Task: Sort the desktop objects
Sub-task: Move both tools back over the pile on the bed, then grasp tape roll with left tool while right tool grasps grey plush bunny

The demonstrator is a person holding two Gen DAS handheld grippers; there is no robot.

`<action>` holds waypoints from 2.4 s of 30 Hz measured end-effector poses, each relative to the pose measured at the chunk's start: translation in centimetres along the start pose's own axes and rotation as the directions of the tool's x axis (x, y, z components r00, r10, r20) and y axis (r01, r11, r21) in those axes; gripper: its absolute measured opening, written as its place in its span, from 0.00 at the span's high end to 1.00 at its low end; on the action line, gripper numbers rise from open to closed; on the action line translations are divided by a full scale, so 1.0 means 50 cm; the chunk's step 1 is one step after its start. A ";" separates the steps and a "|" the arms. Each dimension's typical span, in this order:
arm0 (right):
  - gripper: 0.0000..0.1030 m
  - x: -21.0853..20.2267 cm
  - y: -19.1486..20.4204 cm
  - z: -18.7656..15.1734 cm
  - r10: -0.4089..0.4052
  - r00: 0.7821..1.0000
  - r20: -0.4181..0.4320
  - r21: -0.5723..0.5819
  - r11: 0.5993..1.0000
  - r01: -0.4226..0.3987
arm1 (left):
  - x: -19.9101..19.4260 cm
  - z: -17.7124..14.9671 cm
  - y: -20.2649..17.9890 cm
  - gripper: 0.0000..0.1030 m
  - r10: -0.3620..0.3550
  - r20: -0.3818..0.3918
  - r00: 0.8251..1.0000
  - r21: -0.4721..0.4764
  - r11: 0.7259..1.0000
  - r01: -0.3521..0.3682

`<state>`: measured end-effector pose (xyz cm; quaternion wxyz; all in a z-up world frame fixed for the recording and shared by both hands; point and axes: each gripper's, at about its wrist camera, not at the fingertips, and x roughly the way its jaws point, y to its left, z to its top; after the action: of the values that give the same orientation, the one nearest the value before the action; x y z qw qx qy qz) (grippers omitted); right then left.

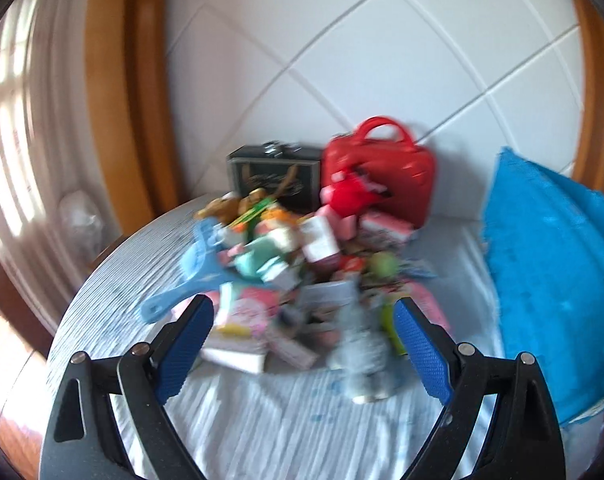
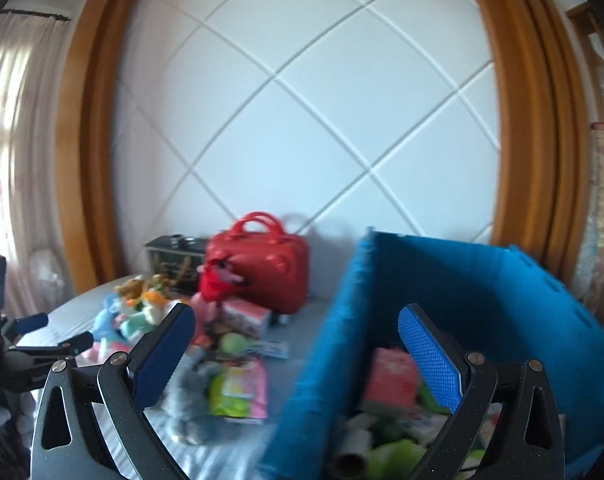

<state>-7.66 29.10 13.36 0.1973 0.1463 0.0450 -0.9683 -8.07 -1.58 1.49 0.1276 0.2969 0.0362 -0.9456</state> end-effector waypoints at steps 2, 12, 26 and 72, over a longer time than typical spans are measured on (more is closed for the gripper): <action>0.00 0.024 0.052 0.001 0.027 1.000 -0.014 -0.025 0.999 -0.027 | 0.029 -0.022 0.077 0.11 0.040 -0.033 0.999 -0.019 0.999 -0.040; 0.00 0.205 0.204 -0.129 0.078 0.953 -0.292 0.014 0.997 -0.077 | 0.208 -0.144 0.365 0.11 0.110 -0.268 0.957 -0.098 0.985 -0.140; 0.00 0.333 0.235 -0.299 0.012 0.820 -0.573 0.066 0.997 0.031 | 0.422 -0.191 0.388 0.11 0.022 -0.416 0.909 0.045 0.999 -0.004; 0.56 0.646 0.381 -0.447 0.029 0.674 -0.738 -0.058 0.993 -0.106 | 0.502 -0.238 0.427 0.15 -0.006 -0.493 0.870 0.011 1.000 0.013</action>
<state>-22.60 2.96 -18.22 0.2051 0.5149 0.1613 -0.8166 -15.74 -25.95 -22.42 0.1074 0.5290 0.0624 -0.8395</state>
